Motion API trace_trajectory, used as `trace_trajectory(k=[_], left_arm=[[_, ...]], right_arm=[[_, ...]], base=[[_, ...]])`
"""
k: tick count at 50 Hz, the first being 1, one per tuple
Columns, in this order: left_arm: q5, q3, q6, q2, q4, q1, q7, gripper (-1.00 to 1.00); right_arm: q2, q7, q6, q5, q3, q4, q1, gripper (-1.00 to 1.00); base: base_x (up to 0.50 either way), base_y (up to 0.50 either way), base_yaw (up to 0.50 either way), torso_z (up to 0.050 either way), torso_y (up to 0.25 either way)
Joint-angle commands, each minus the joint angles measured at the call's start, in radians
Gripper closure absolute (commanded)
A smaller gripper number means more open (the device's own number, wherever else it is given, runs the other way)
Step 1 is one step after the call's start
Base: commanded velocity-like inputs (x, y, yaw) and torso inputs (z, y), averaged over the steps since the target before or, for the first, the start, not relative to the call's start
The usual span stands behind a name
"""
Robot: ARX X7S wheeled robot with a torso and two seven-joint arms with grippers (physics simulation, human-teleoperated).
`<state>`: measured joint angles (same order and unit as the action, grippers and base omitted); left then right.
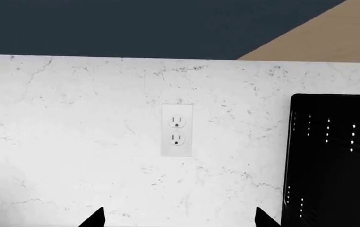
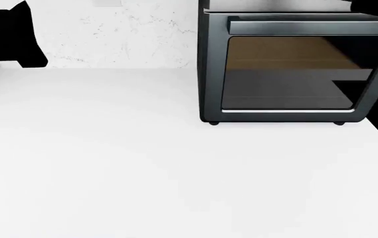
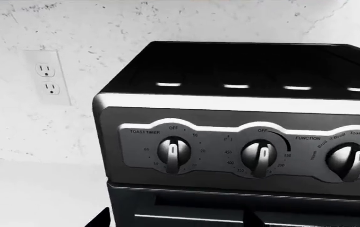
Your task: Turn on the toaster oven by setting the timer.
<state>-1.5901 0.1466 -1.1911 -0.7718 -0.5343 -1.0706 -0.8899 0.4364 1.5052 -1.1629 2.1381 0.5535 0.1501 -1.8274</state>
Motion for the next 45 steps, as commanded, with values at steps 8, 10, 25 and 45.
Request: trace_trajectory(k=[8,10,25,45], left_arm=[[-0.009,-0.003,0.011,-0.007,-0.001,0.003,-0.007,-1.0],[-0.004,-0.006,0.012,-0.005,0.001,0.001,-0.003,-1.0],[-0.03,0.003,0.022,-0.019,-0.011,0.017,-0.019,-1.0],[-0.008,-0.012,0.033,-0.018,-0.002,0.012,-0.006,-1.0]], right_arm=[[-0.014,0.03,0.047,0.104,0.1,0.069,-0.046,-1.0],[-0.016,0.03,0.053,0.111,0.112,0.077,-0.053,-1.0],[-0.037,-0.033,0.045,0.087,0.165,0.162,-0.098,-1.0],[-0.065,-0.105,0.042,-0.026,0.223,0.251,-0.118,-1.0]], base=[[0.0,0.0,0.0,0.0,0.0],[0.0,0.0,0.0,0.0,0.0],[0.0,0.0,0.0,0.0,0.0],[0.0,0.0,0.0,0.0,0.0]])
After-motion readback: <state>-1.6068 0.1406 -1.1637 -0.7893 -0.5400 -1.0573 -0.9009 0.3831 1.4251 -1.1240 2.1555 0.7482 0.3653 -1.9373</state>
